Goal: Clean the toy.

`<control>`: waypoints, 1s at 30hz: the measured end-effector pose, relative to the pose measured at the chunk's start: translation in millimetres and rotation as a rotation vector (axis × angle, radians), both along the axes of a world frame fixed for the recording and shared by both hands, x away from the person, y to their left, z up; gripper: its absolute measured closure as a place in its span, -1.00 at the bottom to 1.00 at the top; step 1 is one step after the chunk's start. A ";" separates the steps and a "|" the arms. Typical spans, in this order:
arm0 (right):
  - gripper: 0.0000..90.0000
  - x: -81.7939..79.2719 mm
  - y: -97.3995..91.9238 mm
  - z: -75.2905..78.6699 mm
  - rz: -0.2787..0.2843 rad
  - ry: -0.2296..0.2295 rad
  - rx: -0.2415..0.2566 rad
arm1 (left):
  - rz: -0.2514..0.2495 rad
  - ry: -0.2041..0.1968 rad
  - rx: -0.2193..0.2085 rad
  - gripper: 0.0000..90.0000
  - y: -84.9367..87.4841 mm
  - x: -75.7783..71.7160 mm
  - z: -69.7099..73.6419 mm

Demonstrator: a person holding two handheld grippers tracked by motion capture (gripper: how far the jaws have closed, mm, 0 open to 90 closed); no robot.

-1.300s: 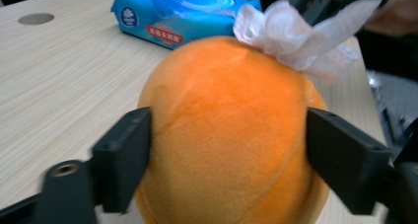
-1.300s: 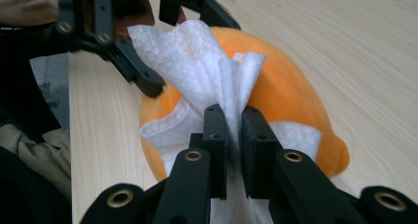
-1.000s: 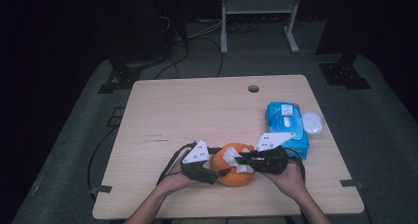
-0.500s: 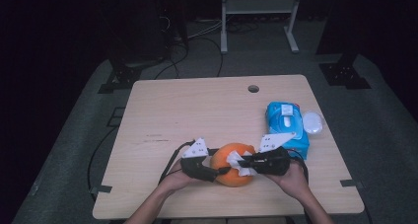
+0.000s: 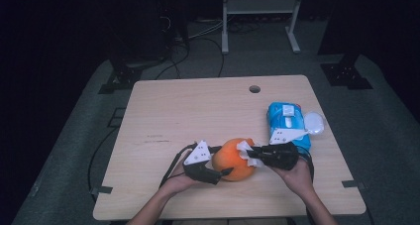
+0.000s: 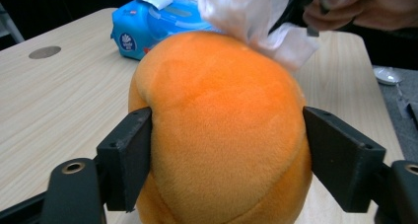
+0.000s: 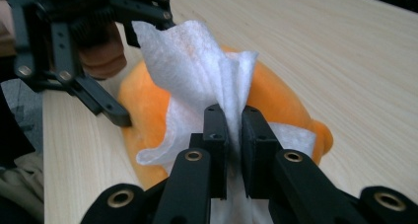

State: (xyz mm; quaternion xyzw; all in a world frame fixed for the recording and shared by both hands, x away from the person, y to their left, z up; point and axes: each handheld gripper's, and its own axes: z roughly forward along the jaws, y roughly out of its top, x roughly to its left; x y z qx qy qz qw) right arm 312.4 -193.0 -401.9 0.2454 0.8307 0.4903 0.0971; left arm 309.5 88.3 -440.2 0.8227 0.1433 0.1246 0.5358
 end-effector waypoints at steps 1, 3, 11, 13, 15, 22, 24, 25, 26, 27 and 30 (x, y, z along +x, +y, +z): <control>0.81 -2.9 4.1 1.0 0.006 -0.009 0.001 | 0.003 0.005 0.005 -0.44 -0.7 0.0 -0.4; 0.81 -8.2 15.2 2.3 0.041 -0.029 -0.006 | -0.004 0.003 0.016 -0.44 -1.5 -0.8 -1.0; 0.81 -5.7 20.4 -3.3 0.103 0.008 -0.001 | 0.015 0.055 -0.039 -0.82 5.9 6.7 5.2; 0.81 -6.2 22.3 -3.2 0.118 0.001 -0.011 | 0.008 0.077 -0.026 -0.82 2.8 7.5 2.5; 0.81 -6.1 23.1 -1.3 0.111 -0.009 -0.024 | -0.008 0.063 0.001 -0.67 0.1 4.4 -1.6; 0.81 -13.6 30.1 5.3 0.095 -0.040 -0.013 | -0.012 0.013 0.030 -0.40 -6.3 -1.5 1.5; 0.81 -14.7 34.3 7.3 0.098 -0.053 -0.039 | -0.011 0.011 0.031 -0.46 -4.9 -0.9 2.1; 0.81 -13.5 33.9 7.2 0.102 -0.052 -0.037 | -0.008 0.025 0.018 -0.55 -2.4 1.4 2.1; 0.81 -12.0 31.8 6.5 0.098 -0.039 -0.027 | -0.002 0.038 0.006 -0.67 -0.9 3.3 1.4; 0.81 -10.5 29.7 5.4 0.095 -0.034 -0.026 | 0.004 0.049 0.003 -0.75 -0.1 4.9 0.7; 0.81 -6.2 22.9 2.0 0.096 -0.004 -0.001 | -0.008 0.109 0.001 -0.79 0.8 8.9 -4.7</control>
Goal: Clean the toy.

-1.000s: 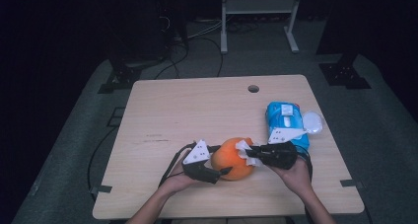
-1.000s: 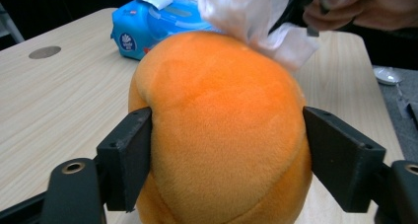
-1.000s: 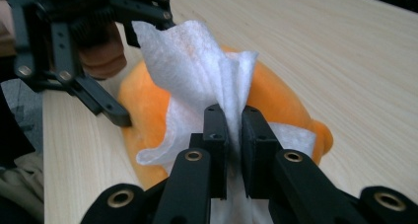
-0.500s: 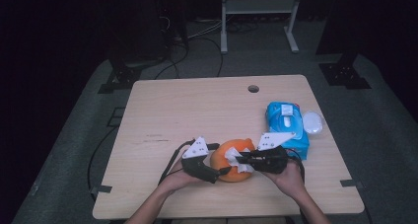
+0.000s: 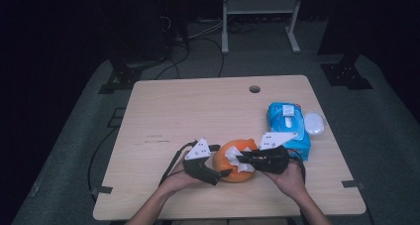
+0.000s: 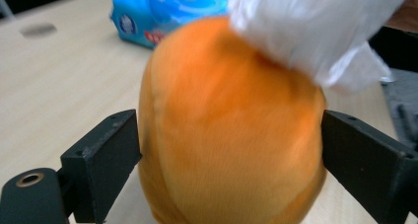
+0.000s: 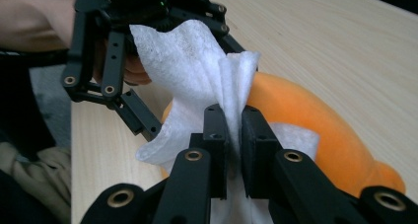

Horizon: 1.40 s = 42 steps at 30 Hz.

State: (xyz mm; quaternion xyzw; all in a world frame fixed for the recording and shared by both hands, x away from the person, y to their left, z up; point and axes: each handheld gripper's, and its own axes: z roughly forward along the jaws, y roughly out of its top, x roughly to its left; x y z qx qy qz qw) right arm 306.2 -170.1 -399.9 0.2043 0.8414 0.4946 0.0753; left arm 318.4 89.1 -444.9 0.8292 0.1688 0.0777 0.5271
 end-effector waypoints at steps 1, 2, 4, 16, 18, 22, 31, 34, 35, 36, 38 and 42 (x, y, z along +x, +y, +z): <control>0.81 1.1 -1.8 -0.9 -0.001 0.005 0.002 | -0.002 0.007 0.007 -0.76 -0.6 -0.6 -1.6; 0.81 1.9 -3.5 -1.6 -0.014 0.007 -0.001 | -0.002 0.004 0.011 -0.65 -0.3 -1.1 -1.7; 0.81 2.0 -5.1 -1.3 -0.029 0.014 0.001 | -0.001 -0.006 0.017 -0.51 0.0 -2.7 0.5; 0.82 -10.9 13.1 9.8 -0.013 -0.059 -0.013 | -0.003 -0.088 0.035 -0.44 -8.9 -15.4 8.9; 0.82 -6.9 2.0 10.2 -0.061 -0.064 -0.019 | -0.017 -0.073 0.013 -0.53 -8.6 -14.3 8.2; 0.82 0.4 -17.1 5.5 -0.130 -0.041 -0.009 | -0.042 -0.072 0.002 -0.48 -6.5 -14.6 9.5; 0.82 0.6 -13.3 2.3 -0.109 -0.029 -0.020 | 0.016 -0.007 0.013 -0.80 -7.8 -7.5 3.0; 0.82 0.2 -12.5 2.5 -0.101 -0.034 -0.027 | -0.012 0.030 0.005 -0.71 -7.1 -5.7 0.2; 0.82 -0.7 -12.0 3.2 -0.103 -0.037 -0.032 | -0.014 0.014 0.013 -0.56 -6.9 -6.9 1.1; 0.82 -2.0 -11.3 4.5 -0.103 -0.045 -0.034 | -0.008 0.000 0.020 -0.46 -6.8 -8.1 3.1; 0.82 -6.5 -8.3 8.6 -0.090 -0.067 -0.025 | -0.005 -0.029 0.020 -0.33 -7.6 -10.1 6.3; 0.82 -18.1 11.6 12.5 -0.003 -0.070 -0.002 | -0.021 -0.070 0.032 -0.31 -13.6 -13.8 8.7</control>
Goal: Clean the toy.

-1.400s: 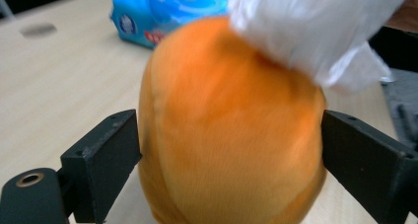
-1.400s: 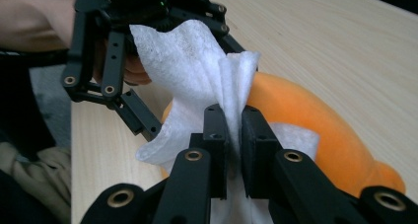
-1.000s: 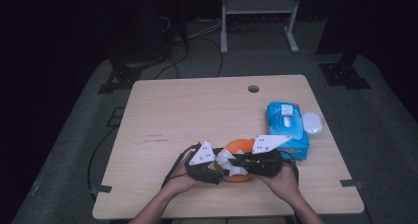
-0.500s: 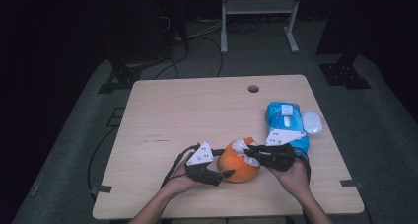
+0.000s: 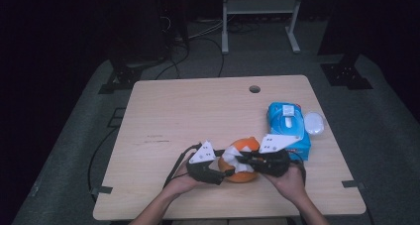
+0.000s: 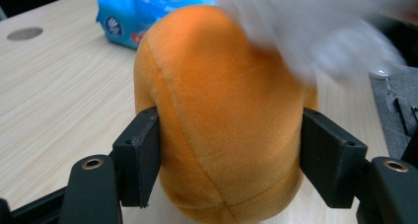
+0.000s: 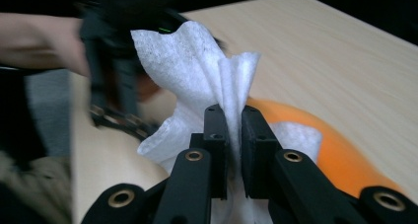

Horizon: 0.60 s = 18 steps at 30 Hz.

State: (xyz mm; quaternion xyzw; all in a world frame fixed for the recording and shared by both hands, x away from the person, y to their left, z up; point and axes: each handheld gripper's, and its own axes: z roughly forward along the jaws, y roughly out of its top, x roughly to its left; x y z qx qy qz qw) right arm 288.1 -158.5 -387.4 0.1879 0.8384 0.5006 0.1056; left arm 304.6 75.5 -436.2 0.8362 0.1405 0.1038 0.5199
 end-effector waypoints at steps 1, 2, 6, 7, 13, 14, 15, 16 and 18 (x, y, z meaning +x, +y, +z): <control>0.82 -3.2 8.0 -1.5 0.018 -0.008 -0.023 | -0.006 -0.012 0.013 -0.31 -1.5 -1.7 -0.3; 0.82 -5.7 15.0 -3.3 0.029 -0.015 -0.046 | -0.009 -0.022 0.021 -0.31 -2.2 -3.1 -1.1; 0.83 -0.5 15.7 -4.1 0.023 -0.011 -0.045 | -0.009 -0.042 0.025 -0.30 -1.6 -5.2 -0.8; 0.83 2.2 11.1 -2.9 0.011 -0.007 -0.036 | -0.011 -0.047 0.026 -0.30 -2.6 -5.2 -0.8; 0.83 14.9 -24.6 -0.1 -0.101 -0.015 -0.024 | -0.017 -0.042 0.027 -0.29 -0.6 -2.8 -3.8; 0.82 17.9 -31.5 -1.9 -0.127 -0.009 -0.032 | -0.016 -0.038 0.027 -0.30 0.0 -2.5 -3.9; 0.82 19.7 -35.3 -3.6 -0.137 -0.001 -0.032 | -0.017 -0.027 0.016 -0.31 -0.2 -2.0 -4.3; 0.82 22.0 -40.1 -6.6 -0.146 0.023 -0.020 | -0.014 -0.017 0.005 -0.38 -0.9 -1.6 -4.4; 0.82 23.1 -42.9 -9.2 -0.148 0.035 -0.007 | -0.008 0.019 -0.020 -0.58 -2.9 -0.1 -4.3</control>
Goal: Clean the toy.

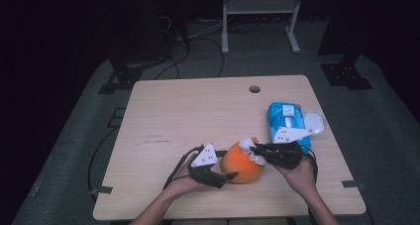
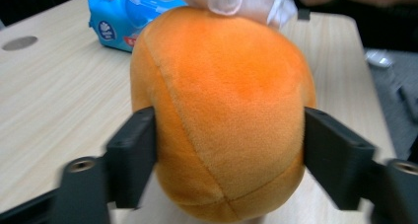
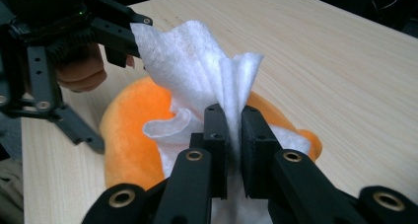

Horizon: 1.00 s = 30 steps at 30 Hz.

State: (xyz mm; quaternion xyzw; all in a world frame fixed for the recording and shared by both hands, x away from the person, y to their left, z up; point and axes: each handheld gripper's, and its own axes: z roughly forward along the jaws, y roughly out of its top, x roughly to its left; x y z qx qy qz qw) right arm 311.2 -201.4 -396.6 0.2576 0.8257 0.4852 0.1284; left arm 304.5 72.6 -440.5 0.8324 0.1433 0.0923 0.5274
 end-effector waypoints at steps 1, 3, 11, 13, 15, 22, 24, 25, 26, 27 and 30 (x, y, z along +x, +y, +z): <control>0.82 -0.3 0.5 0.0 0.001 0.001 0.000 | 0.008 0.007 -0.011 -0.63 -0.7 0.5 -0.4; 0.82 -1.2 3.0 1.0 0.005 0.001 -0.008 | 0.018 0.009 -0.010 -0.60 -0.8 0.5 -1.2; 0.82 -3.9 5.9 3.1 0.022 0.003 -0.012 | 0.067 0.028 -0.034 -0.27 2.6 2.5 1.4; 0.82 -7.0 10.7 5.1 0.042 0.003 -0.003 | 0.070 0.028 -0.034 -0.27 3.9 3.6 2.2; 0.82 -11.7 21.0 6.3 0.070 -0.013 -0.012 | 0.059 0.004 -0.015 -0.27 3.6 2.6 2.4; 0.83 -18.6 41.1 9.3 0.125 -0.042 -0.025 | 0.000 -0.081 0.044 -0.24 3.7 -2.9 4.0; 0.83 -12.0 28.3 10.4 0.077 -0.039 -0.005 | -0.011 -0.093 0.049 -0.24 3.3 -3.5 4.4; 0.83 -8.9 23.0 9.8 0.060 -0.035 -0.002 | -0.012 -0.091 0.046 -0.24 3.4 -3.4 4.4; 0.83 -4.9 15.7 7.9 0.034 -0.025 0.004 | -0.013 -0.088 0.043 -0.24 4.0 -2.7 4.3; 0.83 -1.6 8.5 5.2 0.013 -0.012 0.010 | -0.011 -0.077 0.036 -0.26 4.8 -1.4 3.8; 0.83 2.7 -4.4 -2.8 -0.018 0.016 0.017 | -0.004 -0.015 -0.004 -0.44 7.6 3.4 3.5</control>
